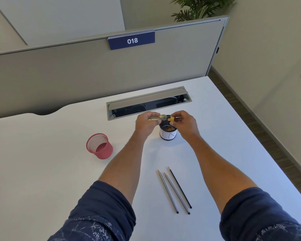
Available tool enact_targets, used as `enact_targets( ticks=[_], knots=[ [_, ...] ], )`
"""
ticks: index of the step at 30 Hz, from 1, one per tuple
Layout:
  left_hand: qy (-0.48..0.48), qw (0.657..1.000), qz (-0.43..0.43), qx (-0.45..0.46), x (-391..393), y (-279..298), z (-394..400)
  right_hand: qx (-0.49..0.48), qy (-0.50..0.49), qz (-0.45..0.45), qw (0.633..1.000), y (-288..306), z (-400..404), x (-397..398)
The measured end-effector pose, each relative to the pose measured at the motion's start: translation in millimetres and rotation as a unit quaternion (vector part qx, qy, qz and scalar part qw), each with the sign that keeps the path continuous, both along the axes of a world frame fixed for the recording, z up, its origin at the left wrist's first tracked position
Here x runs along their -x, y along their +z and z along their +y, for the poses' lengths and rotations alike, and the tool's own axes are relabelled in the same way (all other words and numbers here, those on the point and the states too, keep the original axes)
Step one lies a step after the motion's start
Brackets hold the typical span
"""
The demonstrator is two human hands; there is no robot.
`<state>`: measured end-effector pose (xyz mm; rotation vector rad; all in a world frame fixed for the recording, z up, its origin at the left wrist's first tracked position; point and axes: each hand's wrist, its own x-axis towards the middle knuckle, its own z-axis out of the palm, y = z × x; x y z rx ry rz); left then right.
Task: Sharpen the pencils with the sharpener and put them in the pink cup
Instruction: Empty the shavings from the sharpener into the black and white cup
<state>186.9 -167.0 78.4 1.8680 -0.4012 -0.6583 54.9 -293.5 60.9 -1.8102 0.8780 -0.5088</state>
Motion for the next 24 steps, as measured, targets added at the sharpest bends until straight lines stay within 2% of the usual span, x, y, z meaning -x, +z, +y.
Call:
enact_targets(
  ticks=[13,17,24],
  knots=[
    [0.008,0.999,0.03,0.039,-1.2,5.0,3.3,-0.046,-0.023,-0.062,0.997,-2.6,-5.8,3.0],
    [-0.027,0.997,0.058,0.043,-1.9,3.6,4.8,-0.008,0.032,-0.058,0.998,-3.9,-2.5,3.5],
    [-0.052,0.994,0.093,0.039,-5.2,-0.6,6.9,0.061,0.062,-0.053,0.995,-2.0,-0.1,6.7]
  ],
)
